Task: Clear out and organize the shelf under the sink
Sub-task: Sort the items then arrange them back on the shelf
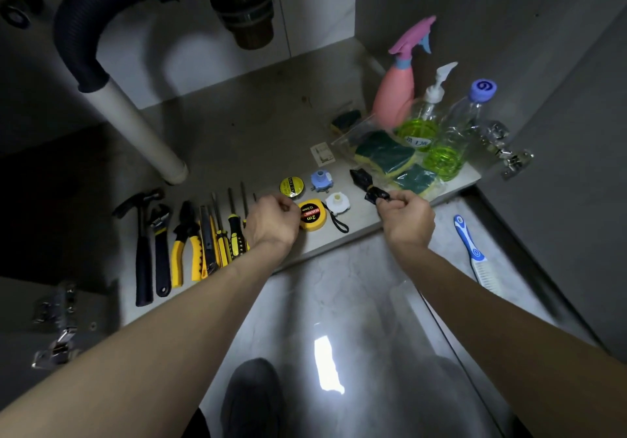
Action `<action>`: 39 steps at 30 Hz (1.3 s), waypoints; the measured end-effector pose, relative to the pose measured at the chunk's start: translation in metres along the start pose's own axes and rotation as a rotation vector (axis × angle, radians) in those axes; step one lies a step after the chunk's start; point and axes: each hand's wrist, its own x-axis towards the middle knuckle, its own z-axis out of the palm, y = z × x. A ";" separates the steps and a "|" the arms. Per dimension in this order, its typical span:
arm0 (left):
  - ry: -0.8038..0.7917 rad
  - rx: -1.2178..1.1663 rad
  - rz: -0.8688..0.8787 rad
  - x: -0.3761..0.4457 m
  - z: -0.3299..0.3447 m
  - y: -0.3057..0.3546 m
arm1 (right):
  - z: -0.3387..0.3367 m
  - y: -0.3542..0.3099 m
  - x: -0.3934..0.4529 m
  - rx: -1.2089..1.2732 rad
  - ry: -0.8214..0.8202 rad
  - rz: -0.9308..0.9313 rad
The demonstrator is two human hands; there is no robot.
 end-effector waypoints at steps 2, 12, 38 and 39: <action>0.027 0.017 0.083 -0.007 0.003 0.005 | -0.006 0.007 -0.003 0.033 -0.014 -0.056; -0.176 -0.076 0.667 -0.076 0.051 0.007 | -0.104 0.138 0.004 -0.460 0.020 -0.130; -0.453 0.178 0.393 -0.170 0.142 -0.027 | -0.130 0.194 -0.057 -0.554 -0.285 0.073; -0.372 0.141 0.456 -0.159 0.132 -0.022 | -0.128 0.197 -0.063 -0.594 -0.320 0.082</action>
